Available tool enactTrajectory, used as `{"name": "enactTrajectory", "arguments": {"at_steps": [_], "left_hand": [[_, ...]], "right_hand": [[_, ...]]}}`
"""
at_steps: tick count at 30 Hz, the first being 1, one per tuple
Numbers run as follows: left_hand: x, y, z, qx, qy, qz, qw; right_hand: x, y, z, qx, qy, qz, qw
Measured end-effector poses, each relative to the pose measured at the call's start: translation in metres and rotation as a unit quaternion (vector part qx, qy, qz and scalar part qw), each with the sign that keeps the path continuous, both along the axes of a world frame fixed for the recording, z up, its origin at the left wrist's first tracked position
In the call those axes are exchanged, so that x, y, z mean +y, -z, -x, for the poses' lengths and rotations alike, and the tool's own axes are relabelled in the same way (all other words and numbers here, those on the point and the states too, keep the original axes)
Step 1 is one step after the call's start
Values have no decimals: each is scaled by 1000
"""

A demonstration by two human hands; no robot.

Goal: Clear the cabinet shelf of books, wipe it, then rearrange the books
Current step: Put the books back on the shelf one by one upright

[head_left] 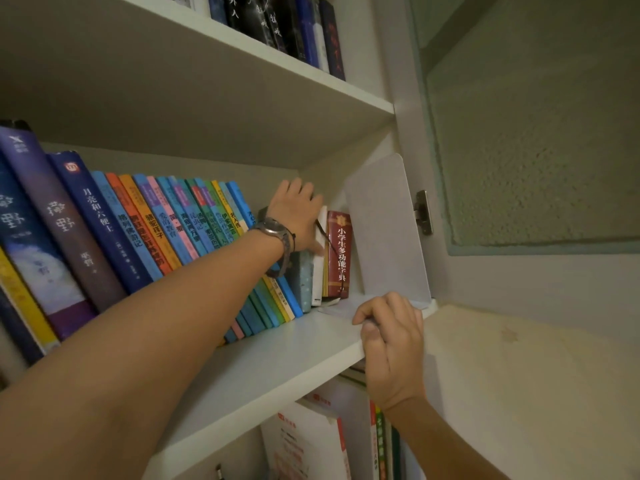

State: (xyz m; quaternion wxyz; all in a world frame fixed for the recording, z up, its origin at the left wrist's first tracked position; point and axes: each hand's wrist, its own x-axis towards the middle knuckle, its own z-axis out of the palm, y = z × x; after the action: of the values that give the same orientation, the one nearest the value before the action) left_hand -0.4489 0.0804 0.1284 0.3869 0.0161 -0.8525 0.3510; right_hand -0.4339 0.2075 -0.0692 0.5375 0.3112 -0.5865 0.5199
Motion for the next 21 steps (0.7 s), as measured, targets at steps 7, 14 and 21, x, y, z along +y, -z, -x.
{"name": "enactTrajectory", "arguments": {"at_steps": [7,14,21], "left_hand": [[3,-13,-19,21,-66,3,998],[22,-7,-9,-46,35,-76,995],[24,12,2,-5,14,-113,993]], "right_hand": [[-1,0,1,0,-5,6,1000],[-1,0,0,-4,-6,8,1000],[-1,0,0,2,-5,12,1000]]}}
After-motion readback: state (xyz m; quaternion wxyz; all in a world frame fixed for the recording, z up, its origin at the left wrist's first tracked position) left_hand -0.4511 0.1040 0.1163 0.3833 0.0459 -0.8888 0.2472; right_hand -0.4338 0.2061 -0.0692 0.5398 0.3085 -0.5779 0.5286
